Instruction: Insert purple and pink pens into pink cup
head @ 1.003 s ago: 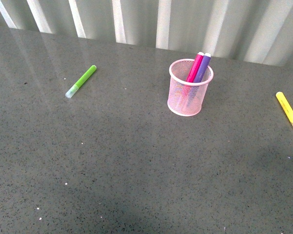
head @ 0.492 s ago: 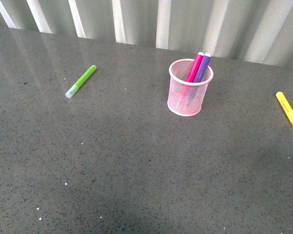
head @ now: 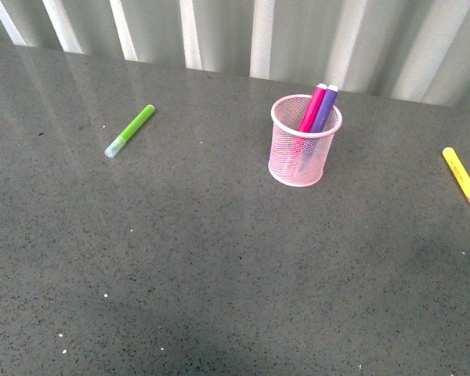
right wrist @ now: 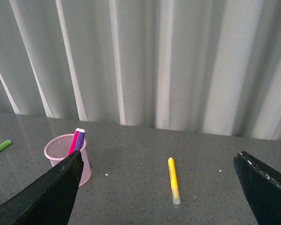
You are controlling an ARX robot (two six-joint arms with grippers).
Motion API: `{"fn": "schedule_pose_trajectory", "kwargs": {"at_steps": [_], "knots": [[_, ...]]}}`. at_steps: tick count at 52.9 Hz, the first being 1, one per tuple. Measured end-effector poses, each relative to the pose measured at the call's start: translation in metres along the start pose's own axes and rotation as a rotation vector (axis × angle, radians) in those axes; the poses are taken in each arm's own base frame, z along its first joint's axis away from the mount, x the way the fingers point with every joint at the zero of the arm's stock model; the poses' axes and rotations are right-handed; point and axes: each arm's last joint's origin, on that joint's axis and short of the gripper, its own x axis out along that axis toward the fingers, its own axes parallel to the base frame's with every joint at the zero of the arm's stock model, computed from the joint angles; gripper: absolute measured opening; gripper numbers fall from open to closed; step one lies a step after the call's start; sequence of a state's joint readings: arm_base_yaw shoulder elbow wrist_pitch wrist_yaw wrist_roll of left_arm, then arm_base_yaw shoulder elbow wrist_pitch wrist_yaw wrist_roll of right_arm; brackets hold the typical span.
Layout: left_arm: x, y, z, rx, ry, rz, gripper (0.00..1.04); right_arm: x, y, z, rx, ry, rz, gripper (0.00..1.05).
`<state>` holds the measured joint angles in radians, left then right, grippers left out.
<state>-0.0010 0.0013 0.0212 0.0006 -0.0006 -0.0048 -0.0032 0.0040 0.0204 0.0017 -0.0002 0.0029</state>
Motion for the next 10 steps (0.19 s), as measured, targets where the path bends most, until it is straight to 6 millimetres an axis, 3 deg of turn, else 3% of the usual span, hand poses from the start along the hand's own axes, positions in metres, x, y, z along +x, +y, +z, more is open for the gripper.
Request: {"fn": "schedule_pose_trajectory", "kwargs": {"at_steps": [10], "knots": [[0.0000, 0.0000, 0.0000, 0.000, 0.000, 0.000, 0.98, 0.0000, 0.0000, 0.0000, 0.000, 0.000, 0.000, 0.98]]}}
